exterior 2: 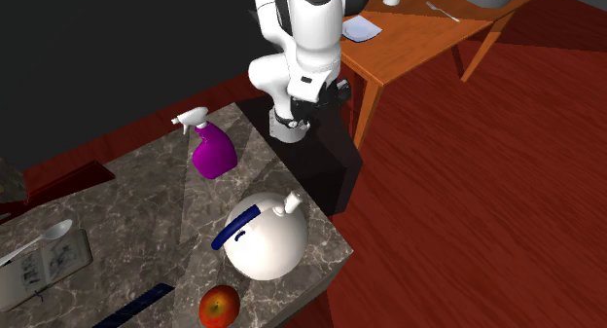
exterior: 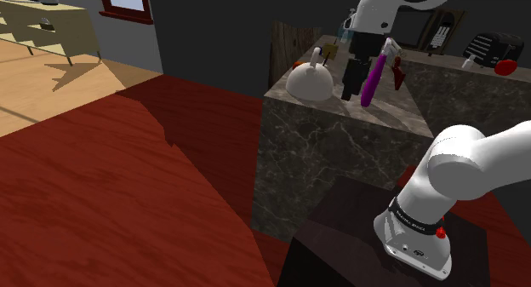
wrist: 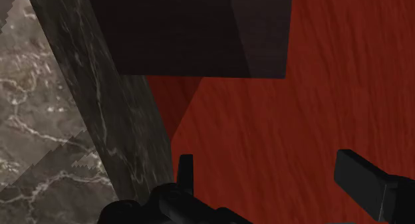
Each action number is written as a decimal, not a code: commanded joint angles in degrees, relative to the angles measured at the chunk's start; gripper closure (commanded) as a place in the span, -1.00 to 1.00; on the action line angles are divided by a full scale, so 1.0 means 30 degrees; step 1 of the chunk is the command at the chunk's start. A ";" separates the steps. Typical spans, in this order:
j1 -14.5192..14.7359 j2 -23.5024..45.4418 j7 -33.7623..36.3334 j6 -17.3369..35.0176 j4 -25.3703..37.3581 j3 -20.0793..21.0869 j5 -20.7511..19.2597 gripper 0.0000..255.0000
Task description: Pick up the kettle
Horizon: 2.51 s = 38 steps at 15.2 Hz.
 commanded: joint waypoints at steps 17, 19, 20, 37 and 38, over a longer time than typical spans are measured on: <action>-0.4452 1.1680 1.4127 -0.0804 1.1673 0.0276 0.1163 -1.00; -0.4887 1.2826 1.5760 -0.1159 1.3107 -0.0018 0.1215 -1.00; -0.5100 1.3372 1.6561 -0.1350 1.3811 -0.0186 0.1246 -1.00; -0.5728 1.4584 1.8661 0.0027 1.3524 -0.0764 0.1349 1.00; -0.5727 1.4579 1.8662 0.0030 1.3517 -0.0764 0.1349 1.00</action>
